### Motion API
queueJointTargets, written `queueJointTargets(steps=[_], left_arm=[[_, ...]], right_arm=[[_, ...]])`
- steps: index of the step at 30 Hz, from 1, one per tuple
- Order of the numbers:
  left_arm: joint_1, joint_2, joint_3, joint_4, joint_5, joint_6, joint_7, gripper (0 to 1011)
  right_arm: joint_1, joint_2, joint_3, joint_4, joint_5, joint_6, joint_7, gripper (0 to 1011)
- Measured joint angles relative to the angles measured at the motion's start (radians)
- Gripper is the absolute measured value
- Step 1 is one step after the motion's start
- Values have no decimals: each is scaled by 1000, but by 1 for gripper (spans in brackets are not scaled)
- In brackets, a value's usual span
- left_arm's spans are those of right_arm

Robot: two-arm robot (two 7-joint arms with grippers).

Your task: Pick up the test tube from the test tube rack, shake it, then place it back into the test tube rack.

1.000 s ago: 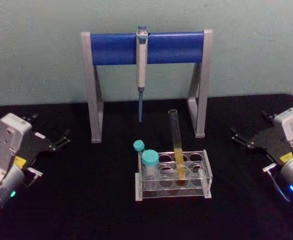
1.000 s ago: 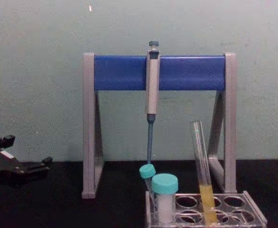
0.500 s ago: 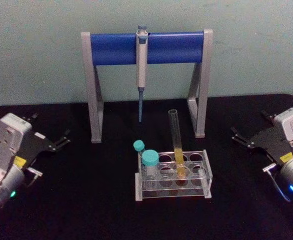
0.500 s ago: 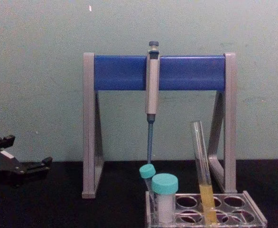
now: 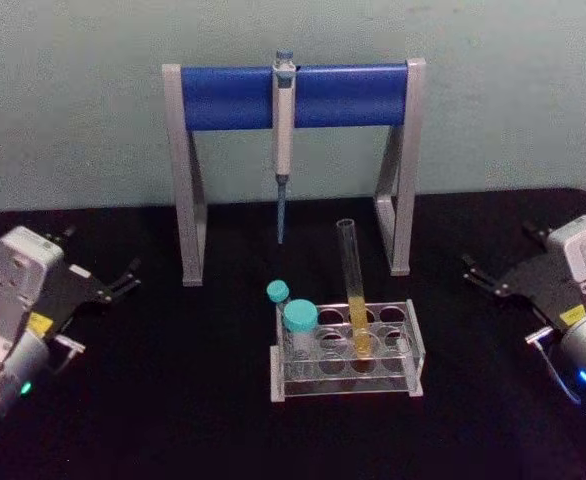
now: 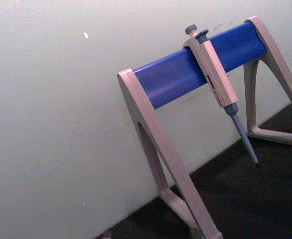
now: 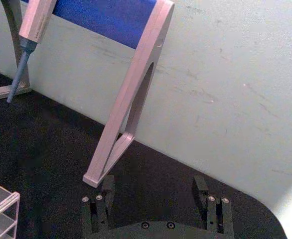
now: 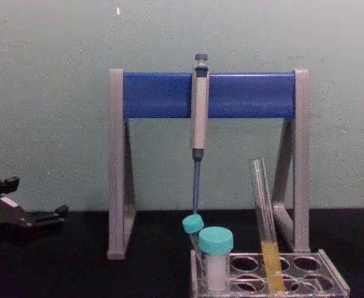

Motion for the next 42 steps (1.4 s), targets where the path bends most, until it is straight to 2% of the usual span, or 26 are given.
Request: queueJointTargets(steps=[12, 21, 25, 30, 37, 42], left_arm=[[0, 0, 0, 0, 0, 0, 0, 1001], [0, 0, 0, 0, 0, 0, 0, 1001], [0, 0, 0, 0, 0, 0, 0, 1001], [0, 0, 0, 0, 0, 0, 0, 1001], [0, 0, 0, 0, 0, 0, 0, 1001], [0, 0, 0, 0, 0, 0, 0, 1001]], right_arm=[[0, -1, 1, 0, -2, 0, 1, 1000], [-22, -8, 35, -24, -1, -46, 37, 1000], [-36, -6, 48, -41, 20, -70, 72, 1000], [-56, 6, 66, -72, 73, -105, 157, 1000], [-61, 14, 70, -107, 130, -93, 263, 1000], [-53, 1, 68, -115, 176, -82, 342, 1000]])
